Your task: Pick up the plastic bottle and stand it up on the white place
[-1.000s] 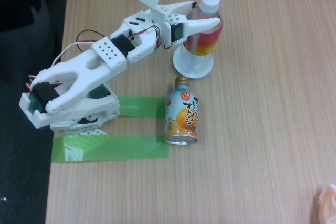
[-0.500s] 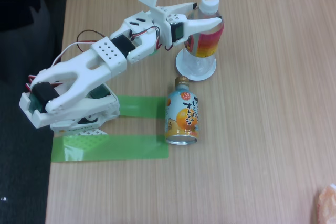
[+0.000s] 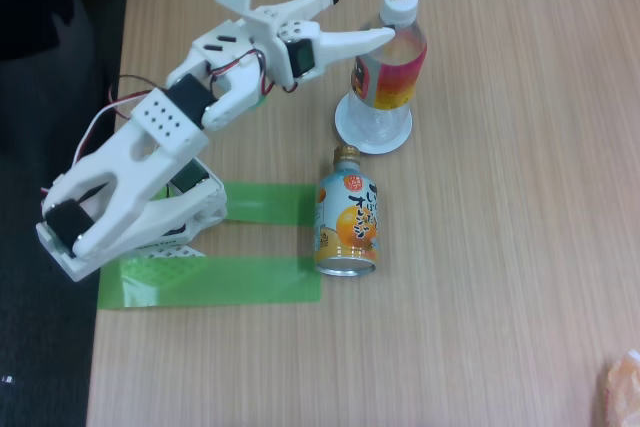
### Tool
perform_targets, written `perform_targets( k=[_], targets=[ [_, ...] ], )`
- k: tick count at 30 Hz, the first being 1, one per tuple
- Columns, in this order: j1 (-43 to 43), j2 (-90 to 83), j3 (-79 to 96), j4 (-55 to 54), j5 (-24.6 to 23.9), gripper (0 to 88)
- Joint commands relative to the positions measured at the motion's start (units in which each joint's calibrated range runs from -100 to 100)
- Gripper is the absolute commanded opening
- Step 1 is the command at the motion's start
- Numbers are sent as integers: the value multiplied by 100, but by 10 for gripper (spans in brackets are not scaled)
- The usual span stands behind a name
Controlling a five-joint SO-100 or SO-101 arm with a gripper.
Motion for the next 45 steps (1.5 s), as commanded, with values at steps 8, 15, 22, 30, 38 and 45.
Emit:
perform_targets(
  k=[8,15,22,30,38,45],
  targets=[
    [1267,-2081,-115,356,808,419],
    [2822,-2661,-151,253,2225,419],
    [3607,-2871,-51,-802,3611,418],
    [3652,-2879,854,-3729,4618,418],
    [3696,-2879,1832,-7163,4891,310],
    [3696,-2879,2973,-9893,4860,175]
  ],
)
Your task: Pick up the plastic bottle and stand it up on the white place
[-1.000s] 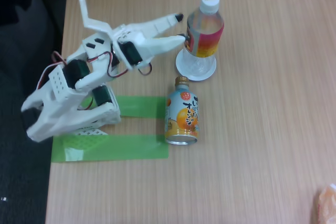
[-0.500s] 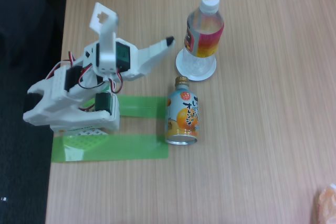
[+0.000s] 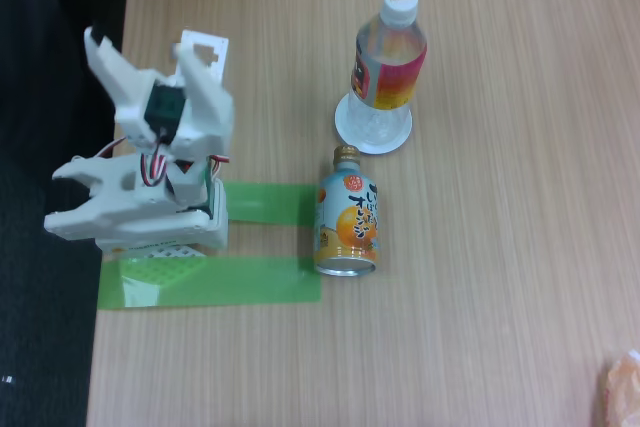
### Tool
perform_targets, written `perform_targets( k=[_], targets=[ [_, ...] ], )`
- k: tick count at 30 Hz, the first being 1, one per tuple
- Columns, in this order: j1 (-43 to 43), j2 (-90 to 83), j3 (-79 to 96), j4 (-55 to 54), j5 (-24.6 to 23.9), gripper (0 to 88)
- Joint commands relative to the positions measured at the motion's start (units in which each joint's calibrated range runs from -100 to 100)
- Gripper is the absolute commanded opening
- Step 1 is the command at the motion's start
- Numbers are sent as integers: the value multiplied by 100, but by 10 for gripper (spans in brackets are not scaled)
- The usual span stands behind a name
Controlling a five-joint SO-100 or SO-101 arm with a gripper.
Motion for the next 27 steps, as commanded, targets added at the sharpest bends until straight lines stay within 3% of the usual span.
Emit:
perform_targets(
  k=[1,4,8,27],
  targets=[
    [28,-9,533,-1443,-25,165],
    [-2,0,560,-1820,-25,125],
    [-2,0,560,-1880,-30,6],
    [50,-9,560,-1906,17,10]
  ],
)
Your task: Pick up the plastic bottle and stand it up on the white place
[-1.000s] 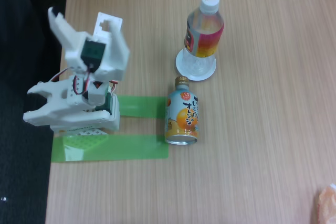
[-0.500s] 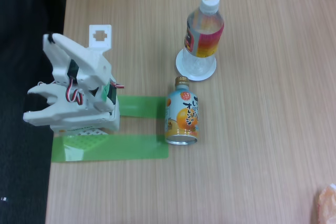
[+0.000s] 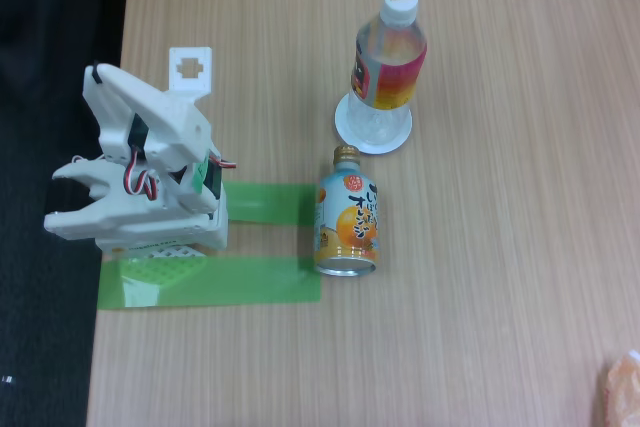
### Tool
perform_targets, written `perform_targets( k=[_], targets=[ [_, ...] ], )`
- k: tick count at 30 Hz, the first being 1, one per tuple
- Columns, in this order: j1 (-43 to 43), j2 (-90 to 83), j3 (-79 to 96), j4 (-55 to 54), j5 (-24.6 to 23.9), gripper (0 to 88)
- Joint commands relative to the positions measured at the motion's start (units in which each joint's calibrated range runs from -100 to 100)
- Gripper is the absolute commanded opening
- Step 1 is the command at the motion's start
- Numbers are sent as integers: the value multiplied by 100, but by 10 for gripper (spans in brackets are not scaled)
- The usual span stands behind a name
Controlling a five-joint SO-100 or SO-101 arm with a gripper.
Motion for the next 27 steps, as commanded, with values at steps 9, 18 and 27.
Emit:
perform_targets(
  k=[9,18,27],
  targets=[
    [-2,0,27,-389,-14,10],
    [28,0,27,-578,-14,10],
    [-2,0,27,-1222,-19,10]
  ],
)
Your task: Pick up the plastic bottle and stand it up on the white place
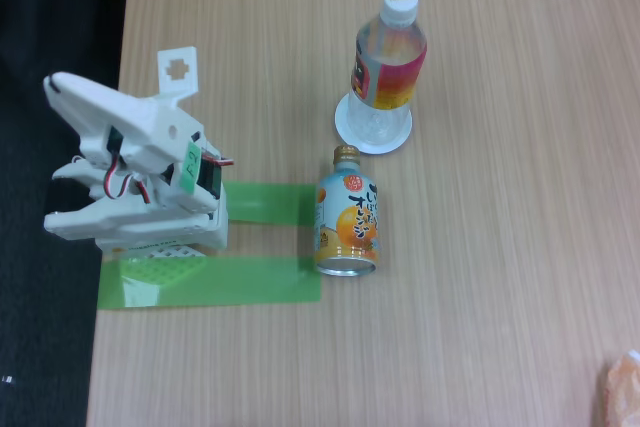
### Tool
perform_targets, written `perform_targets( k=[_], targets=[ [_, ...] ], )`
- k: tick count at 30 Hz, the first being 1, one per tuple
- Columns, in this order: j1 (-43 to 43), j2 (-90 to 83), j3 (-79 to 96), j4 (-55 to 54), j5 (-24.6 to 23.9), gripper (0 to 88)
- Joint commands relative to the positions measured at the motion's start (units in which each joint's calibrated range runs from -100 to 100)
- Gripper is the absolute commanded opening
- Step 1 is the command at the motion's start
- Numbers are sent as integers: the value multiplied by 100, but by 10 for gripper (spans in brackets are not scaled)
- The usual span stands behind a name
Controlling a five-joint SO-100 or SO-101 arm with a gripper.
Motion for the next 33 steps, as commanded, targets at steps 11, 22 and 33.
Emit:
perform_targets(
  k=[11,22,33],
  targets=[
    [-2,-9,27,-169,-14,10],
    [-9,-9,27,-169,23,10],
    [-9,-9,27,-169,-14,10]
  ],
)
